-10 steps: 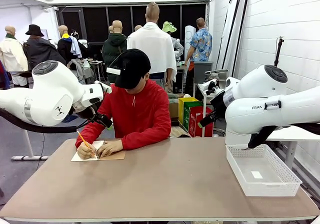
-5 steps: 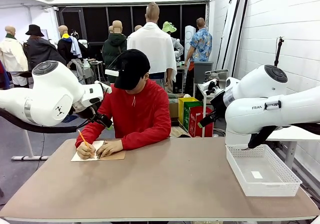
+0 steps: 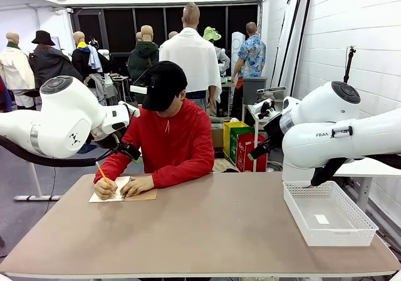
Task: Sort the paper based on its condition.
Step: If a person hands you a paper, place it in the Organizing basket , and if it's crumpled, put it in the Trash can.
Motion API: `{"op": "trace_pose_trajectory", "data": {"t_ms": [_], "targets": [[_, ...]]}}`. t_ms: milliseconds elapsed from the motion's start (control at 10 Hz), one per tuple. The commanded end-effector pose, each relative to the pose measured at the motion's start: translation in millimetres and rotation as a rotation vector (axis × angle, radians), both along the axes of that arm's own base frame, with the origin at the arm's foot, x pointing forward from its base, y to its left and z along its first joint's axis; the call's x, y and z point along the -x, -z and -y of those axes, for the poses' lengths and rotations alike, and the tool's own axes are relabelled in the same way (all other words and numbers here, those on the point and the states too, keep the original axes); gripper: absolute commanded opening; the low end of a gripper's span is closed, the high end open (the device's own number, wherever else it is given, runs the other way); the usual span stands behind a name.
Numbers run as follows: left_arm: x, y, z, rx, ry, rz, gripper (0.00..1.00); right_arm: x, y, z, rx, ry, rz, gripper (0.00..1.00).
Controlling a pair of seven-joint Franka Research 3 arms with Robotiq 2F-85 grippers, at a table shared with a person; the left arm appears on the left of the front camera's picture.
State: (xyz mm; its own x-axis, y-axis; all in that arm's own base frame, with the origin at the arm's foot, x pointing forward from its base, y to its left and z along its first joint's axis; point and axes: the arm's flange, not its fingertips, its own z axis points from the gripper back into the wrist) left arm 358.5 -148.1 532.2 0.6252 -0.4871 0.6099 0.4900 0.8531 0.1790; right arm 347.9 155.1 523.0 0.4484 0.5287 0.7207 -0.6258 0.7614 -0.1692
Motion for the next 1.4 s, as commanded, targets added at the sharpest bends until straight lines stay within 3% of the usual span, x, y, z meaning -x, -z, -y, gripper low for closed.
{"op": "trace_pose_trajectory", "data": {"t_ms": [0, 1300], "targets": [[0.4, 0.1, 0.5, -0.003, 0.004, -0.001, 1.00, -0.2, -0.1, 0.4, -0.002, 0.000, 0.000, 1.00], [0.4, 0.1, 0.5, -0.003, 0.004, -0.001, 1.00, -0.2, -0.1, 0.4, -0.002, 0.000, 0.000, 1.00]]}}
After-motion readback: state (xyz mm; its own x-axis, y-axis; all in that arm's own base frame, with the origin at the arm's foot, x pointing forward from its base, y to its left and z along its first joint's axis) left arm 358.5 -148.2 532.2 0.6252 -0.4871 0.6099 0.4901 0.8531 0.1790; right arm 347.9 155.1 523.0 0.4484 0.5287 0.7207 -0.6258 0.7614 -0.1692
